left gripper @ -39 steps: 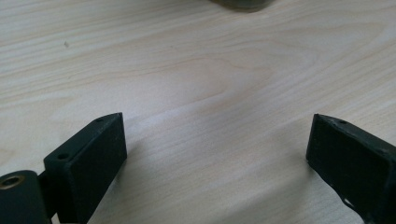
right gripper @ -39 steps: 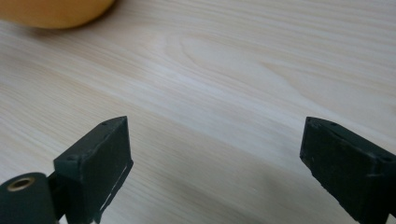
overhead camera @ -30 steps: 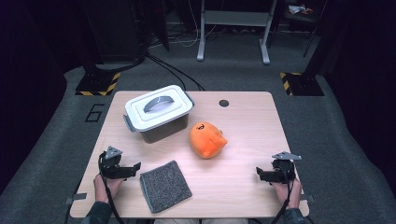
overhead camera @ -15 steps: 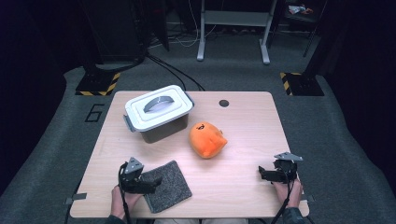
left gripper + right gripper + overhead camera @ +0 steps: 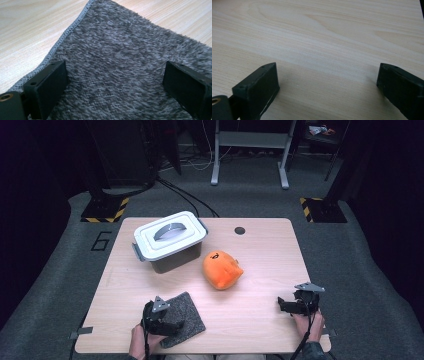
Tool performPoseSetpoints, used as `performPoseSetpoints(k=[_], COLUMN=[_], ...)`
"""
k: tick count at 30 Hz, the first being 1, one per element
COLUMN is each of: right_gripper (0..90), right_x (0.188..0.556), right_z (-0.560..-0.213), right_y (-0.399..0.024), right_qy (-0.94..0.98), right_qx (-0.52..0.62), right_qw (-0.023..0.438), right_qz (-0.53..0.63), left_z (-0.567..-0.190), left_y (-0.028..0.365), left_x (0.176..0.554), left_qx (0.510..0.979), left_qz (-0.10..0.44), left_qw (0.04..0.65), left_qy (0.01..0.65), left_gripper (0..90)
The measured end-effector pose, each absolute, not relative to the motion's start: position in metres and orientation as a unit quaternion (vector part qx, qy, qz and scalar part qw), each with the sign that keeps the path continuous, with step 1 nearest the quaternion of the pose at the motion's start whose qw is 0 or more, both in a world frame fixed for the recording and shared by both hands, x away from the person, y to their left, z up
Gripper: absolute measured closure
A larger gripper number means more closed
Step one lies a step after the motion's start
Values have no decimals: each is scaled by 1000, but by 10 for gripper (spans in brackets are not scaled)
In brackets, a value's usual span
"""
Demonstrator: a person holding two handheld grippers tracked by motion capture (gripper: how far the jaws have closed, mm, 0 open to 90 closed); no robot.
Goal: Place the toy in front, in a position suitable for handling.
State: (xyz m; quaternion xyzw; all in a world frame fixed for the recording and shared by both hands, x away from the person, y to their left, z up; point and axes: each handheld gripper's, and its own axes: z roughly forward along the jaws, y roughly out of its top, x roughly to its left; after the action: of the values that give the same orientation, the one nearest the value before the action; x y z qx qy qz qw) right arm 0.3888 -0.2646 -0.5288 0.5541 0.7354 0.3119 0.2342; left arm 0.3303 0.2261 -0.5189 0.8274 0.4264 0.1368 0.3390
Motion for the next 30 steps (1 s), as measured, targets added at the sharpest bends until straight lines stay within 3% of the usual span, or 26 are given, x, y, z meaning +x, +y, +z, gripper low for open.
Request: performPoseSetpoints(k=[8, 19, 22, 30], right_gripper=[27, 26, 25, 25], right_x=[388, 389, 388, 388], right_z=[-529, -529, -529, -529], right_y=[-264, -264, -264, -264], right_qy=[733, 734, 733, 734], right_qx=[557, 556, 556, 555], right_qw=[236, 236, 238, 240], right_qz=[311, 312, 311, 311], left_z=[-518, -516, -517, -511], left_y=[226, 228, 230, 224], left_x=[328, 328, 328, 328], left_qx=[829, 826, 824, 832], left_qz=[162, 152, 145, 117], left_qw=[321, 346, 356, 378], left_qy=[428, 419, 416, 388], left_gripper=[228, 708, 761, 775])
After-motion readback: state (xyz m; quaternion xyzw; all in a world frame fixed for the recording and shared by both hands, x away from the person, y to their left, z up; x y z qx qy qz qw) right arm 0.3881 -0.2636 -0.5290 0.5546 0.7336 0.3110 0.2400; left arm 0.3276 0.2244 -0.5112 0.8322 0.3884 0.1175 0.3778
